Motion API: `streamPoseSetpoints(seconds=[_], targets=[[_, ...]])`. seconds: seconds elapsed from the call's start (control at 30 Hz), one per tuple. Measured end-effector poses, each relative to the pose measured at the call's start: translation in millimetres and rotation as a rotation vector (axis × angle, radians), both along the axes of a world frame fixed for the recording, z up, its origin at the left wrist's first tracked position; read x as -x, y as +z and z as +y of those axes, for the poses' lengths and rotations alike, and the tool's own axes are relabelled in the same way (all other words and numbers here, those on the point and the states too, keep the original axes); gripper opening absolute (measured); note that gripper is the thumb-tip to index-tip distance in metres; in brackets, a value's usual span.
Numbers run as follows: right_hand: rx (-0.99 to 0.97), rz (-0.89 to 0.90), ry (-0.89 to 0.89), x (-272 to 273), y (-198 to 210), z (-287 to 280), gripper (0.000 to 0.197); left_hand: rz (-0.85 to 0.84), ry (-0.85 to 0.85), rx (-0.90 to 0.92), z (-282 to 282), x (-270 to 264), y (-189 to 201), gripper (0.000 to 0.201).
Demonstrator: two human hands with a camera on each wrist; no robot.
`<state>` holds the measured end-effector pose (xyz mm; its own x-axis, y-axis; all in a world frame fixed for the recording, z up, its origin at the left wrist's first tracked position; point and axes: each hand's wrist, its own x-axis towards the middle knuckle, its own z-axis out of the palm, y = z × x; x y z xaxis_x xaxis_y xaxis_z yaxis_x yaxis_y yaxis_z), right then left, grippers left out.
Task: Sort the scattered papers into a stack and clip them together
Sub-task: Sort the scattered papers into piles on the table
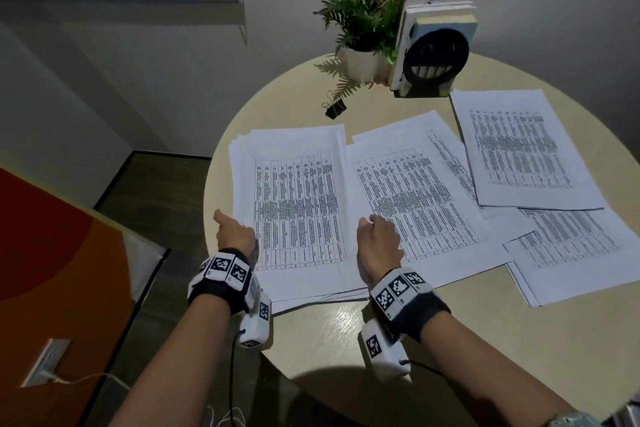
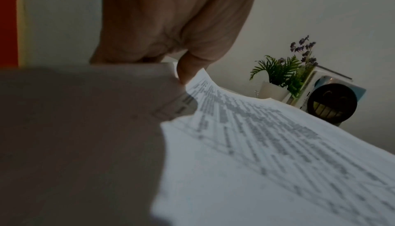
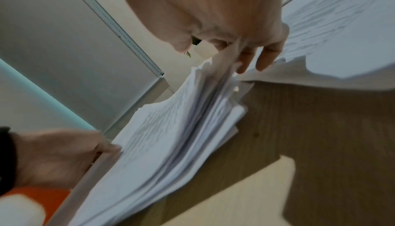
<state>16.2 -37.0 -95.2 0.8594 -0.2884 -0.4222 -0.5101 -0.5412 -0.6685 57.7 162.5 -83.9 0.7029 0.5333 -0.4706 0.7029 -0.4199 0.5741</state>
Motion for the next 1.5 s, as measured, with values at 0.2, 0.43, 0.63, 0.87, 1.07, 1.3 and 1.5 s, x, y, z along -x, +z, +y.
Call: streamPoseSetpoints(seconds=[0.2, 0.43, 0.63, 0.87, 1.07, 1.3, 1.5], targets=[[0.022, 0.114, 0.313, 13, -15, 12, 0.065, 0.142, -0.019, -0.032, -23, 0, 0, 0.057], [-0.005, -0.094, 0.077, -31, -8, -93, 0.05, -0.139, -0.171, -0.139, -71, -9, 22, 0.059], [0.285, 0.012, 0.046, -46, 1, -201, 0.054, -0.075, -0.564, 0.062, -173, -9, 17, 0.023], [0.59, 0.157, 0.305, -42, -11, -236, 0.081, 0.191, -0.409, -0.07, -253, 17, -18, 0.073], [0.628, 0.132, 0.404, -84, -10, -264, 0.047, 0.16, 0.1, 0.02, -275, -1, -11, 0.117], [0.329, -0.267, 0.355, -57, -8, -288, 0.045, 0.021, 0.269, 0.103, -291, -23, -20, 0.09], [0.424, -0.482, 0.696, -18, 2, -257, 0.052, 0.048, -0.052, -0.084, -297, -26, -25, 0.079]])
